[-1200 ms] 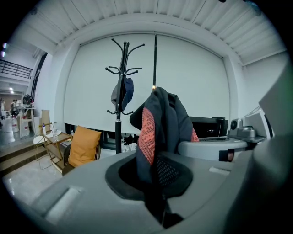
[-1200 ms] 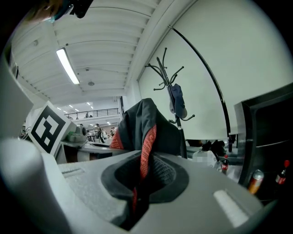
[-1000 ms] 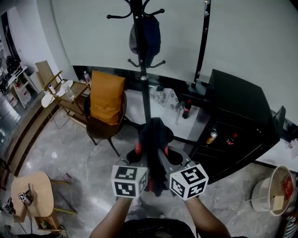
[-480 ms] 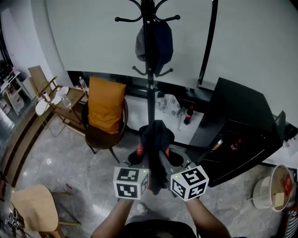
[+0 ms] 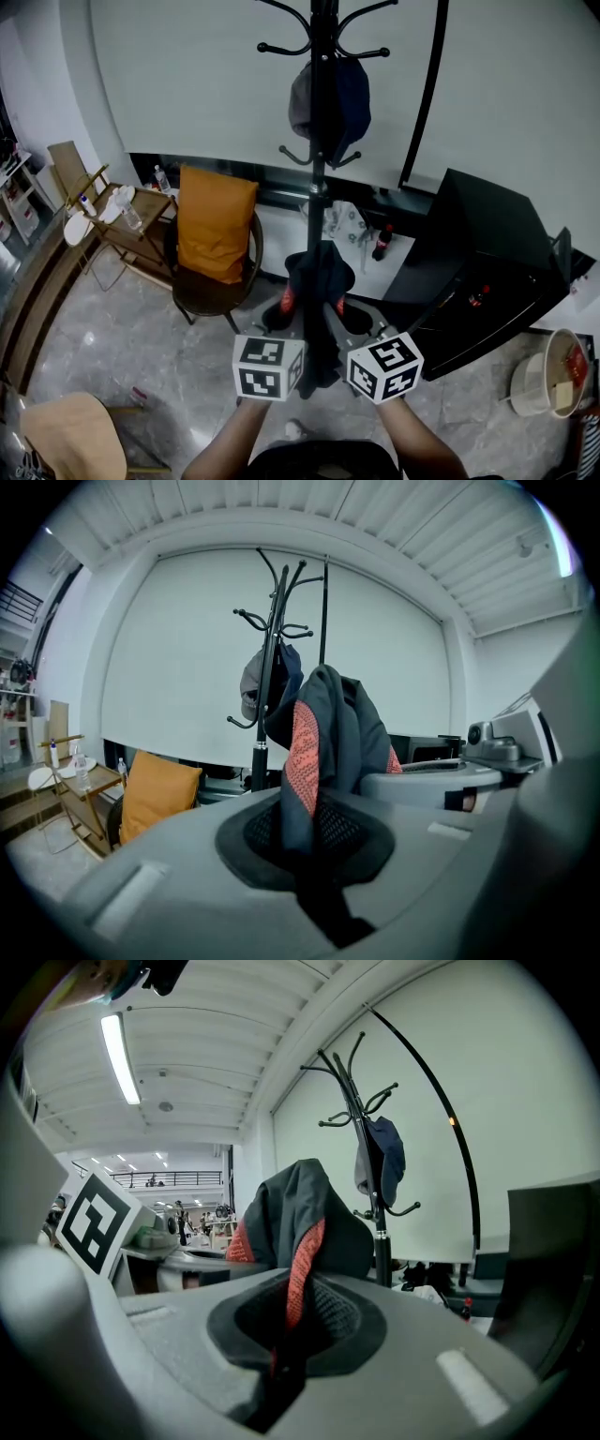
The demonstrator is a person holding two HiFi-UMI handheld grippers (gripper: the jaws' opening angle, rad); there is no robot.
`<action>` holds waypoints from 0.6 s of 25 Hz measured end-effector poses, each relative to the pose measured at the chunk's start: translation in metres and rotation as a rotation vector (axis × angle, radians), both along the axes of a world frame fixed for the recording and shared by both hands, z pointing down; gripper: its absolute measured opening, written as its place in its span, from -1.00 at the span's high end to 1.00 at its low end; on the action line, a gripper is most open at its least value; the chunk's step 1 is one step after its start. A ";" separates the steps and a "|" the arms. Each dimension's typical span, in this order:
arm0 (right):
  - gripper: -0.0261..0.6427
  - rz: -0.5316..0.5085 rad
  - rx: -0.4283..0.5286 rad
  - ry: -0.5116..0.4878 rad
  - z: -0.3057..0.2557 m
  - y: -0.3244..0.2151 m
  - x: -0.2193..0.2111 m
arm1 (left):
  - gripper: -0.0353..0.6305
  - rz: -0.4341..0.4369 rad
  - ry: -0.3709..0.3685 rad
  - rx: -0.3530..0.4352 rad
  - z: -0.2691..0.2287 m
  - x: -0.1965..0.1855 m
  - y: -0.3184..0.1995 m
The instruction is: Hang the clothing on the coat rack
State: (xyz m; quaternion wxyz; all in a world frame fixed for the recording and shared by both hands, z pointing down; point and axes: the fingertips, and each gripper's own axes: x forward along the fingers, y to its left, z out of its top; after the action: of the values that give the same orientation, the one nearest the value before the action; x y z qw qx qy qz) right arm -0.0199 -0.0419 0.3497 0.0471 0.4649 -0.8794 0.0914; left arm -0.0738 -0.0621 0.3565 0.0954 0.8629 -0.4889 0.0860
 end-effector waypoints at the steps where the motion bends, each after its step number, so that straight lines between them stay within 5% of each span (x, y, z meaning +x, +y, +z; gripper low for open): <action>1: 0.84 0.004 0.003 0.002 -0.001 -0.002 -0.003 | 0.81 0.007 0.001 0.002 -0.001 -0.003 -0.002; 15: 0.84 0.053 0.043 0.008 -0.012 -0.029 -0.018 | 0.81 0.048 0.010 0.023 -0.010 -0.019 -0.028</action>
State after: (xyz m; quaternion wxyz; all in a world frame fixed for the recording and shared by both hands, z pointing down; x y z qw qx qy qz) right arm -0.0378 -0.0713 0.3380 0.0383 0.4891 -0.8684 0.0717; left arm -0.0932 -0.0905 0.3460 0.0857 0.8759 -0.4684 0.0780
